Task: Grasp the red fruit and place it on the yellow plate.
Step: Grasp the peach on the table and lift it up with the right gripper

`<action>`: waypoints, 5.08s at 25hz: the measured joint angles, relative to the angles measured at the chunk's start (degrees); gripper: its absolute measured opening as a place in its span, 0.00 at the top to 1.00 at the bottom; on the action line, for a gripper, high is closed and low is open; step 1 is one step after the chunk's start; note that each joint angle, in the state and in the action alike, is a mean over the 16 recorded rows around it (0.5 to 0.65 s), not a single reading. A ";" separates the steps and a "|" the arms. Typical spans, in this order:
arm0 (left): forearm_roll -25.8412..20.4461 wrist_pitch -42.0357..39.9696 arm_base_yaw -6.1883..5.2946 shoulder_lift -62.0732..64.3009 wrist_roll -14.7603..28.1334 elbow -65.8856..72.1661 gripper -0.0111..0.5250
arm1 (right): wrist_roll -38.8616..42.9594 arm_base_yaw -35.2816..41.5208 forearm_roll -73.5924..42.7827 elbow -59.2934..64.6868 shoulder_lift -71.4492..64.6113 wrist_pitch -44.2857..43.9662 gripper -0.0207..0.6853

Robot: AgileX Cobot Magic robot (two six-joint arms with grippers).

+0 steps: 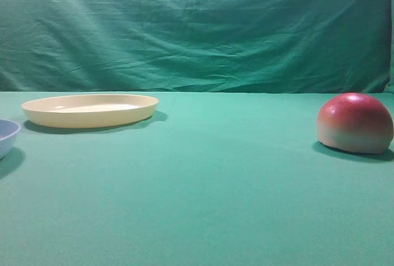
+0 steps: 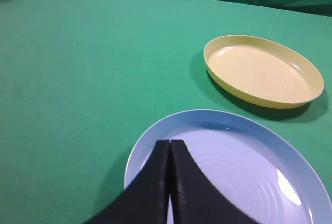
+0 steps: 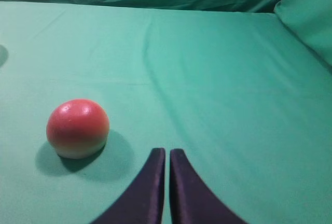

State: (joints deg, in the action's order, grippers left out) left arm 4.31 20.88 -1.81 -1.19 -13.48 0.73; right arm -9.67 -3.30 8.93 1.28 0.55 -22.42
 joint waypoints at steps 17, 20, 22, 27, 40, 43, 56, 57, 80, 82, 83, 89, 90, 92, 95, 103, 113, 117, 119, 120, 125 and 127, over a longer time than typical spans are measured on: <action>0.00 0.00 0.00 0.00 0.00 0.00 0.98 | 0.00 0.00 0.00 0.00 0.00 0.00 0.97; 0.00 0.00 0.00 0.00 0.00 0.00 0.98 | 0.00 0.00 0.00 0.00 0.00 0.00 0.97; 0.00 0.00 0.00 0.00 0.00 0.00 0.98 | 0.00 0.00 0.00 0.00 0.00 0.00 0.97; 0.00 0.00 0.00 0.00 0.00 0.00 0.98 | 0.13 0.00 1.02 0.04 0.00 1.14 0.97; 0.00 0.00 0.00 0.00 0.00 0.00 0.98 | -3.62 0.00 12.18 -6.17 -0.79 7.68 0.97; 0.00 0.00 0.00 0.00 0.00 0.00 0.98 | -5.98 0.00 13.79 -10.17 -2.69 5.26 0.97; 0.00 0.00 0.00 0.00 0.00 0.00 0.98 | -16.11 0.10 13.35 -28.49 -24.86 -24.10 0.97; 0.00 0.00 0.00 0.00 0.00 0.00 0.98 | -16.69 0.10 13.29 -29.39 -26.76 -25.98 0.97; 0.00 0.00 0.00 0.00 0.00 0.00 0.98 | -23.60 -8.28 10.22 -39.17 -62.59 -23.55 0.90; 0.00 0.00 0.00 0.00 0.00 0.00 0.98 | -24.31 -9.10 10.14 -40.23 -65.76 -22.51 0.82; 0.00 0.00 0.00 0.00 0.00 0.00 0.98 | -24.68 -9.50 10.15 -40.81 -67.32 -22.11 0.78; 0.00 0.00 0.00 0.00 0.00 0.00 0.98 | -26.62 -11.81 10.26 -44.50 -76.12 -20.26 0.44; 0.00 0.00 0.00 0.00 0.00 0.00 0.98 | -26.84 -12.14 10.26 -45.05 -77.52 -19.83 0.38; 0.00 0.00 0.00 0.00 0.00 0.00 0.98 | -27.17 -12.71 10.26 -46.00 -80.28 -18.70 0.27; 0.00 0.00 0.00 0.00 0.00 0.00 0.98 | -27.40 -13.26 10.27 -47.09 -84.34 -16.51 0.14; 0.00 0.00 0.00 0.00 0.00 0.00 0.98 | -27.52 -13.49 10.39 -49.01 -93.57 -9.73 0.10; 0.00 0.00 0.00 0.00 0.00 0.00 0.98 | -27.58 -13.49 11.06 -51.56 -99.30 -6.78 0.32; 0.00 0.00 0.00 0.00 0.00 0.00 0.98 | -27.60 -13.50 11.41 -54.92 -99.94 -9.01 0.41; 0.00 0.00 0.00 0.00 0.00 0.00 0.98 | -27.60 -13.59 11.84 -57.56 -100.03 -10.64 0.45; 0.00 0.00 0.00 0.00 0.00 0.00 0.98 | -27.62 -13.74 12.11 -59.09 -100.03 -11.45 0.47; 0.00 0.00 0.00 0.00 0.00 0.00 0.98 | -28.79 -16.25 13.60 -68.81 -100.49 -15.09 0.53; 0.00 0.00 0.00 0.00 0.00 0.00 0.98 | -29.63 -18.23 14.24 -73.37 -101.18 -16.03 0.53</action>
State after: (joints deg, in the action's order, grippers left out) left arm 4.31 20.88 -1.81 -1.19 -13.48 0.73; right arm -39.29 -21.53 23.18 -72.09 -100.63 -38.45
